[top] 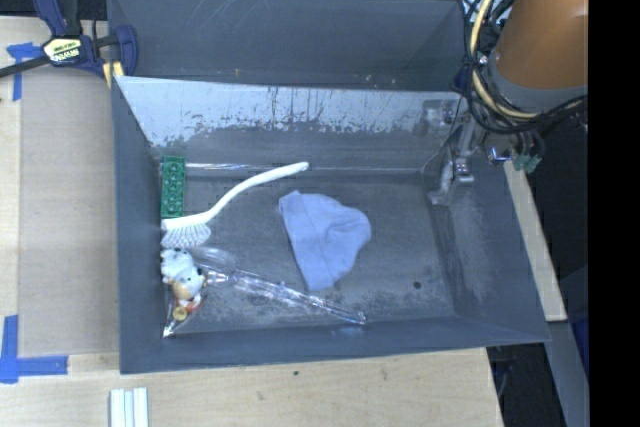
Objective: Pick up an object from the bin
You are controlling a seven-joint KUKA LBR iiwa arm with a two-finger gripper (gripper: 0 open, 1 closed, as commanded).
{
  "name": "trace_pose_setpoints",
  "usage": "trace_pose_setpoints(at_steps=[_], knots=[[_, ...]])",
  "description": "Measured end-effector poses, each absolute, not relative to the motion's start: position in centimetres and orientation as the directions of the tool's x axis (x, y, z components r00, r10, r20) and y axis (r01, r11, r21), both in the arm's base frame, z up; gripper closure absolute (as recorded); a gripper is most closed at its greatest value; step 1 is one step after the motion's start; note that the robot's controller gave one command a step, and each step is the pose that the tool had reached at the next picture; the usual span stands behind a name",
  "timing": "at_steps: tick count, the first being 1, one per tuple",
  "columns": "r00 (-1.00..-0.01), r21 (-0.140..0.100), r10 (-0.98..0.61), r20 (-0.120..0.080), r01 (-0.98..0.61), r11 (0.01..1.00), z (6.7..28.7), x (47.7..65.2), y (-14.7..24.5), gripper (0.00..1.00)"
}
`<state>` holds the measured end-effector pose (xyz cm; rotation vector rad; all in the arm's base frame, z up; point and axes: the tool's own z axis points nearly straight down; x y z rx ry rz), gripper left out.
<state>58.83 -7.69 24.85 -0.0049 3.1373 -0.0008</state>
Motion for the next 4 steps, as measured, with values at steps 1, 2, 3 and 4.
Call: trace_pose_setpoints(at_steps=[1, 2, 3, 4], knots=[[-1.0, 0.0, 0.013, -0.001, 0.013, 1.0, 18.1, 58.2, -5.0, 0.0], [-1.0, -0.004, -0.008, -0.016, -0.008, 1.0, 16.5, 58.1, -5.7, 0.0], [-1.0, 0.0, -0.002, -0.008, -0.002, 1.0, 11.7, 55.4, -2.5, 0.0], [-1.0, -0.005, -0.014, -0.023, -0.014, 1.0, 9.5, 55.3, 0.9, 0.0]])
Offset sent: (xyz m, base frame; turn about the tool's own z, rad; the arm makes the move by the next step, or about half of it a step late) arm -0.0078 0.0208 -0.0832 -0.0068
